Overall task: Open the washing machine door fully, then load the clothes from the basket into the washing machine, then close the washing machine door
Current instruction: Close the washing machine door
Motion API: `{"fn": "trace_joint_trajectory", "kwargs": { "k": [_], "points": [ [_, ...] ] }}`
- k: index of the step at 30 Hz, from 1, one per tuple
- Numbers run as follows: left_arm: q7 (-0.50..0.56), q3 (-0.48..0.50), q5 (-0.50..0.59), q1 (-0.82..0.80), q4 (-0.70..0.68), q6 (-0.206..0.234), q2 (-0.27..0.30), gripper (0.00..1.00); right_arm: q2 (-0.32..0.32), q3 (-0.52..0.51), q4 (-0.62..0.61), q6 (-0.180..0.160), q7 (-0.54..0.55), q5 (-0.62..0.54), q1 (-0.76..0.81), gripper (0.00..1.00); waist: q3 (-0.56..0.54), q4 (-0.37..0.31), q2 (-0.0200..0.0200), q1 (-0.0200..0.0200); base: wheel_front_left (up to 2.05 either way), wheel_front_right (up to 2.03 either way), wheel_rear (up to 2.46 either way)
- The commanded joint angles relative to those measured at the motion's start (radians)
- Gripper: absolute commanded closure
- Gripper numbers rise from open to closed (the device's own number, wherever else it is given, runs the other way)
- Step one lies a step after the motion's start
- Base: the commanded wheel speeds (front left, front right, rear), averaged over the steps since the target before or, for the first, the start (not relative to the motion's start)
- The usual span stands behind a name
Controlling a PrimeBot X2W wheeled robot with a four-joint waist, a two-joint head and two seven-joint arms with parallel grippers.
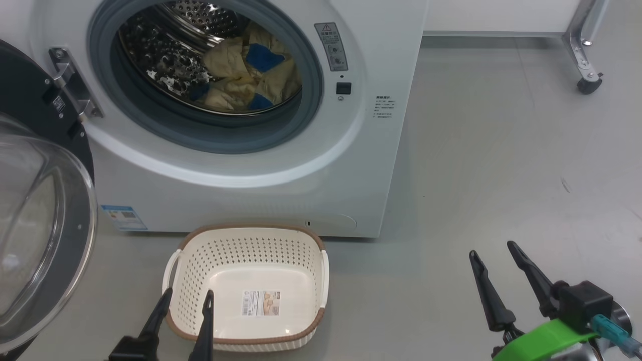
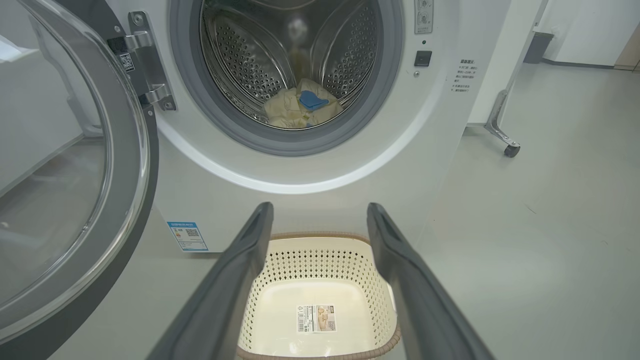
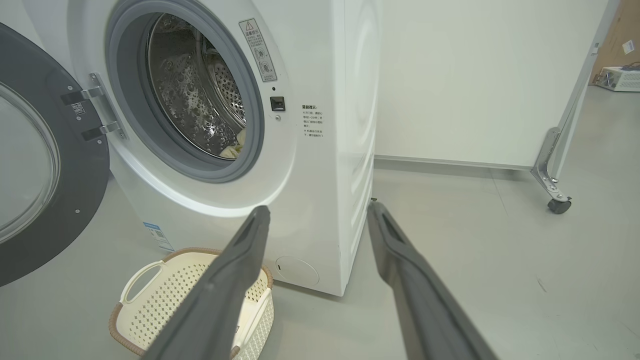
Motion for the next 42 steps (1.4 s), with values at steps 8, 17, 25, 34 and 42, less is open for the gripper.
{"fn": "trace_joint_trajectory", "kwargs": {
  "k": [8,17,25,34,42],
  "points": [
    [0.017,0.026,0.006,-0.054,-0.027,0.283,0.029,0.00,-0.008,0.017,-0.032,-0.003,-0.002,0.005,-0.023,0.00,-0.002,0.000,-0.0001,0.0000,-1.76,1.76,0.00],
    [0.003,0.024,-0.001,-0.061,-0.037,0.260,0.029,0.00,-0.008,0.012,-0.032,-0.003,-0.002,0.007,-0.021,0.00,-0.003,0.010,-0.0001,0.0000,-1.70,1.70,0.00],
    [-0.006,0.023,0.001,-0.063,-0.040,0.255,0.031,0.00,-0.008,0.013,-0.030,-0.003,-0.003,0.006,-0.028,0.00,0.002,0.015,-0.0001,0.0000,-0.67,0.67,0.00],
    [-0.007,0.024,0.001,-0.069,-0.039,0.258,0.035,0.00,-0.008,0.007,-0.023,-0.003,-0.008,0.007,-0.030,0.00,0.008,0.017,-0.0001,0.0000,-0.01,0.01,0.00],
    [-0.009,0.022,0.001,-0.073,-0.039,0.258,0.035,0.00,-0.008,-0.002,-0.023,-0.003,-0.010,0.002,-0.033,0.00,0.008,0.034,-0.0001,0.0000,0.00,0.00,0.00]
  ]
}}
